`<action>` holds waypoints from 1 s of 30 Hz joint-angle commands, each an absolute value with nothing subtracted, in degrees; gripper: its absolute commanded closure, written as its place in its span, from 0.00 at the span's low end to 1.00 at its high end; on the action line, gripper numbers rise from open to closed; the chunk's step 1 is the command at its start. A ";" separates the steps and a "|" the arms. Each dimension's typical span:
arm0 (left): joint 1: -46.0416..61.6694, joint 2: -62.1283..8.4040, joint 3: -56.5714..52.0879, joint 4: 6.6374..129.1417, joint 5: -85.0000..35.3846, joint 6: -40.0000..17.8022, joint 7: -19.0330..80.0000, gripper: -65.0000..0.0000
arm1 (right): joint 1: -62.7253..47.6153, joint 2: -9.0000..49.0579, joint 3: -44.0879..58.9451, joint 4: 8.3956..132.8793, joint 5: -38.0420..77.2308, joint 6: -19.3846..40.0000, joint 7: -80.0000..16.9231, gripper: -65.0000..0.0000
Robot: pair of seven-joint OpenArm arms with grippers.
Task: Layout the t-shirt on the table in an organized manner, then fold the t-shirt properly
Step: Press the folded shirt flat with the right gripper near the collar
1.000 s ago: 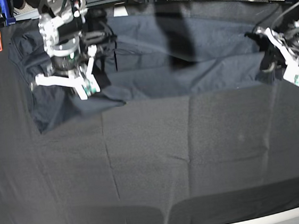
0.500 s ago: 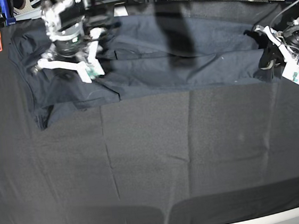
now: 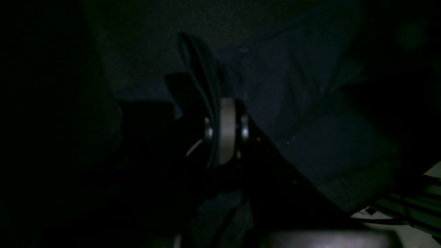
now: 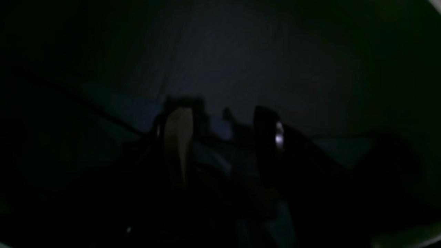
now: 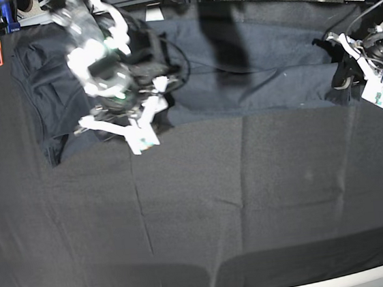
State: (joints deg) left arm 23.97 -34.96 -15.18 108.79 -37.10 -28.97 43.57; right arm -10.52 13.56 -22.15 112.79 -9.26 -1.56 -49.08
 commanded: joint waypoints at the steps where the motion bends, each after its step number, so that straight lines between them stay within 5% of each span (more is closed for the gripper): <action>1: 23.81 -35.88 -15.81 109.71 -37.58 -29.12 42.41 1.00 | -9.43 12.67 -22.06 112.55 -10.24 -1.78 -48.88 0.57; 20: 23.81 -35.88 -15.81 109.71 -37.60 -29.12 42.39 1.00 | -9.37 9.19 -22.09 109.10 -16.36 -0.47 -51.94 0.58; 25: 23.79 -35.90 -15.81 109.71 -37.60 -29.12 40.91 1.00 | -9.37 9.19 -21.93 109.10 -16.51 -0.45 -50.87 0.68; 28: 23.73 -35.88 -15.81 109.71 -37.60 -29.12 40.47 1.00 | -9.37 9.19 -21.93 109.10 -16.51 -0.45 -49.25 0.95; 30: 23.68 -35.88 -15.81 109.71 -37.58 -29.12 40.51 1.00 | -9.37 9.19 -21.93 109.10 -17.19 -0.47 -47.18 1.00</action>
State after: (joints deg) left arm 23.97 -34.96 -15.18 108.79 -37.10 -28.97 41.85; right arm -10.02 9.28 -22.02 108.31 -16.60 -0.40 -48.47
